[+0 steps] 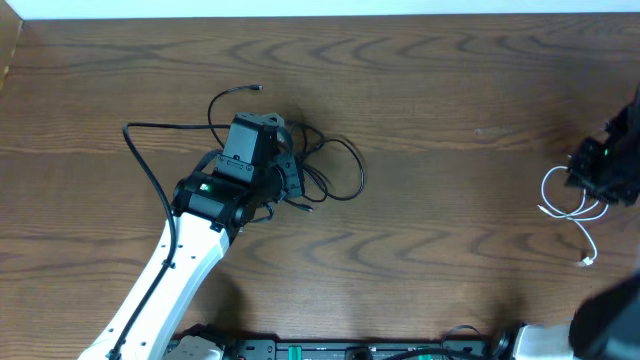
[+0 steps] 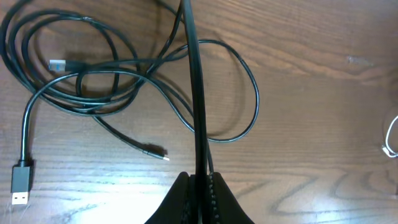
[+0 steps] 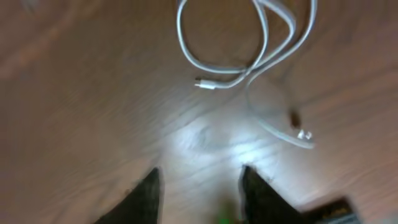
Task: Untangle cables
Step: 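Release the white cable at the right side and hold the left gripper on black cables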
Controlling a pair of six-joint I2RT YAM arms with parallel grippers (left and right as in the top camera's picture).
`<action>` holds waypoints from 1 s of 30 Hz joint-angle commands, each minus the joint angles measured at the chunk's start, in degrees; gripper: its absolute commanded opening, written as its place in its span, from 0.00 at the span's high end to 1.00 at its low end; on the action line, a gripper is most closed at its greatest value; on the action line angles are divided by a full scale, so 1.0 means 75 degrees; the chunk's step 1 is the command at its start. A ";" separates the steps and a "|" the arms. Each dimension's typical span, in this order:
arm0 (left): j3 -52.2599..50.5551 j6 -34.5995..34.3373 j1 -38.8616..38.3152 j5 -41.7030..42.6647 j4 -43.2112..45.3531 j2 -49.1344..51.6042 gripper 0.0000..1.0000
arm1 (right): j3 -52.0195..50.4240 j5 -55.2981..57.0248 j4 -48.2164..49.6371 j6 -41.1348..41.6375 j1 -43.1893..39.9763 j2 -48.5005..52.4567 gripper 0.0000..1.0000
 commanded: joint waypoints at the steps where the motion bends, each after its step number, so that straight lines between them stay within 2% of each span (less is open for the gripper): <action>1: 0.0035 0.0119 -0.0012 0.0035 -0.0064 0.0050 0.92 | -0.0959 0.0149 0.0714 0.0020 -0.0125 -0.0662 0.50; 3: 0.0035 0.0119 -0.0012 0.0035 -0.0099 0.0050 0.93 | -0.1483 0.0315 0.1291 0.0221 -0.0221 -0.0761 0.45; 8: 0.0035 0.0146 -0.0012 0.0035 -0.0149 0.0050 0.93 | -0.2623 0.1204 0.2197 0.1160 -0.0283 -0.0746 0.44; 11: 0.0035 0.0146 -0.0012 0.0035 -0.0149 0.0050 0.93 | -0.3171 0.1967 0.2815 0.1988 -0.0399 -0.0746 0.37; 15: 0.0035 0.0146 -0.0012 0.0035 -0.0149 0.0050 0.93 | -0.3407 0.1941 0.3847 0.1985 -0.0519 -0.0746 0.36; 25: 0.0035 0.0143 -0.0012 0.0035 -0.0149 0.0050 0.93 | -0.4438 0.1824 0.4765 0.1988 -0.0519 -0.0743 0.32; 27: 0.0035 0.0143 -0.0012 0.0035 -0.0149 0.0050 0.93 | -0.4570 0.1568 0.4887 0.1988 -0.0519 -0.0743 0.32; 30: 0.0035 0.0143 -0.0012 0.0035 -0.0175 0.0050 0.93 | -0.4602 0.1271 0.4940 0.2049 -0.0519 -0.0743 0.44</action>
